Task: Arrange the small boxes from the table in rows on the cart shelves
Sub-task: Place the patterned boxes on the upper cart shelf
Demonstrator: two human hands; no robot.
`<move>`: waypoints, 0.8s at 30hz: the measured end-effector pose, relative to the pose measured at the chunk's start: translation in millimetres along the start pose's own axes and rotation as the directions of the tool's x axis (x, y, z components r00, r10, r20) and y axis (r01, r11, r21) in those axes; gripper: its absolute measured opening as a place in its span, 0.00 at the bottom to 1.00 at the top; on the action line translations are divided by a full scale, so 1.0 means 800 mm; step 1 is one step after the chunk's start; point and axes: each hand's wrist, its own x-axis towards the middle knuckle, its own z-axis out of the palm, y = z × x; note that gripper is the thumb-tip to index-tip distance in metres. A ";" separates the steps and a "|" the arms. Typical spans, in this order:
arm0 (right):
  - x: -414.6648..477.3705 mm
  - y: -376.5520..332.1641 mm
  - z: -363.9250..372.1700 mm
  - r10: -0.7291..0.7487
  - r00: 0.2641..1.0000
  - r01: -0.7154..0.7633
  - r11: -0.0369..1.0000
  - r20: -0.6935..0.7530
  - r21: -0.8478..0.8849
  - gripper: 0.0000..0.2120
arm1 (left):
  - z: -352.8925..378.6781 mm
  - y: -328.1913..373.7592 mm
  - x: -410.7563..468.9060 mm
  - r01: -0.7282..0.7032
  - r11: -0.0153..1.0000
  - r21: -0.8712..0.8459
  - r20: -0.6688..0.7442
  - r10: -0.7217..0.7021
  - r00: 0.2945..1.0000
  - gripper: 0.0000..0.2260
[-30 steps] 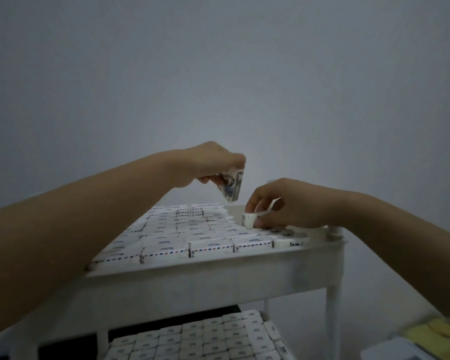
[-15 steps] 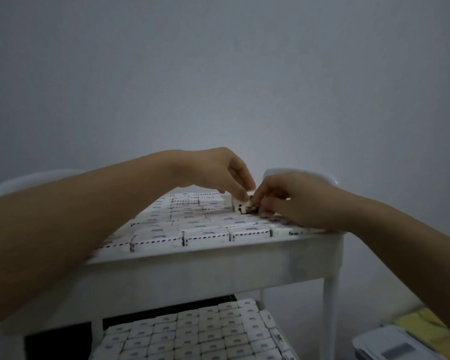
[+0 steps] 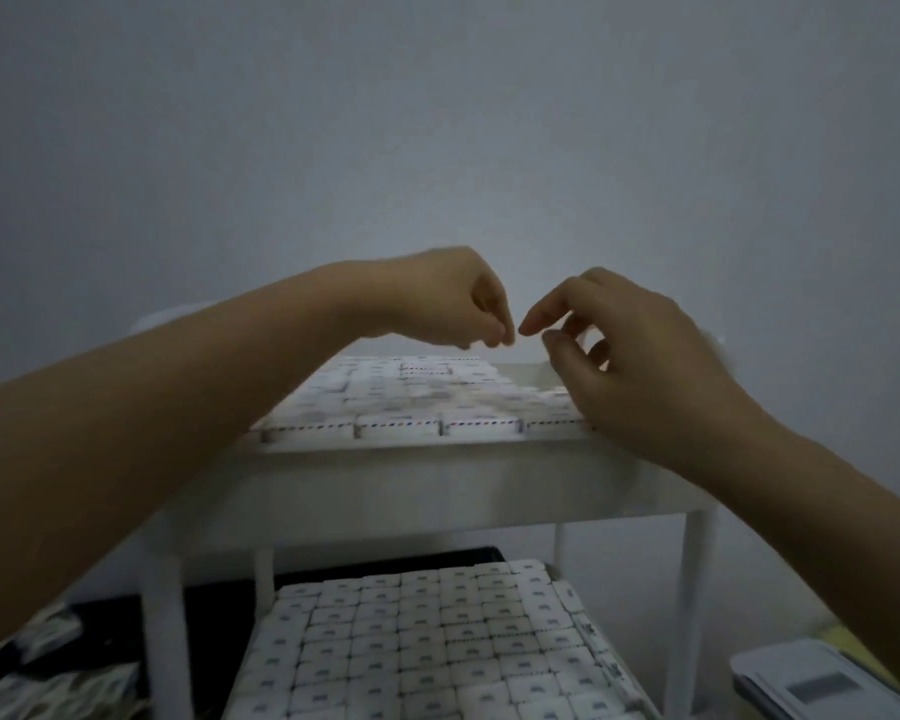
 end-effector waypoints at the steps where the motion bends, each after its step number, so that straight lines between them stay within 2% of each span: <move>1: -0.010 -0.019 0.006 -0.043 0.998 0.046 0.997 -0.050 0.057 0.07 | -0.008 -0.003 -0.025 0.001 0.998 0.058 -0.095 0.004 0.995 0.06; 3: -0.033 -0.061 0.021 -0.107 0.987 0.126 0.979 -0.120 0.158 0.07 | -0.020 -0.011 -0.082 -0.008 0.992 0.127 -0.258 0.041 0.965 0.06; 5: -0.058 -0.102 0.044 -0.167 0.977 0.198 0.942 -0.136 0.270 0.07 | -0.020 -0.025 -0.146 -0.004 0.994 0.112 -0.363 0.044 0.931 0.06; 8: -0.097 -0.162 0.091 -0.231 0.968 0.251 0.867 -0.100 0.430 0.05 | 0.004 -0.050 -0.243 0.011 0.998 0.064 -0.498 0.023 0.867 0.06; 10: -0.125 -0.199 0.129 -0.269 0.963 0.244 0.857 -0.008 0.453 0.05 | 0.032 -0.076 -0.299 0.048 0.999 0.005 -0.529 -0.038 0.848 0.06; 12: -0.154 -0.230 0.170 -0.310 0.937 0.214 0.872 0.159 0.440 0.04 | 0.071 -0.112 -0.351 0.180 0.982 -0.055 -0.523 -0.182 0.833 0.05; 14: -0.180 -0.252 0.209 -0.303 0.870 0.144 0.910 0.389 0.388 0.05 | 0.115 -0.154 -0.400 0.372 0.923 -0.097 -0.493 -0.369 0.788 0.05; 16: -0.204 -0.265 0.245 -0.239 0.738 0.113 0.966 0.631 0.233 0.11 | 0.158 -0.191 -0.440 0.532 0.841 -0.099 -0.422 -0.520 0.743 0.07; 17: -0.214 -0.269 0.259 -0.196 0.662 0.144 0.981 0.724 0.134 0.14 | 0.178 -0.205 -0.457 0.564 0.821 -0.090 -0.383 -0.551 0.741 0.09; 18: -0.223 -0.273 0.271 -0.151 0.600 0.175 0.983 0.786 0.056 0.17 | 0.196 -0.215 -0.469 0.563 0.822 -0.080 -0.345 -0.553 0.759 0.11; 20: -0.243 -0.277 0.287 -0.085 0.537 0.189 0.982 0.840 -0.021 0.22 | 0.226 -0.223 -0.483 0.514 0.857 -0.031 -0.287 -0.500 0.817 0.10; 24: -0.267 -0.279 0.293 -0.083 0.533 0.156 0.988 0.842 -0.001 0.27 | 0.265 -0.242 -0.484 0.453 0.881 0.139 -0.226 -0.417 0.880 0.18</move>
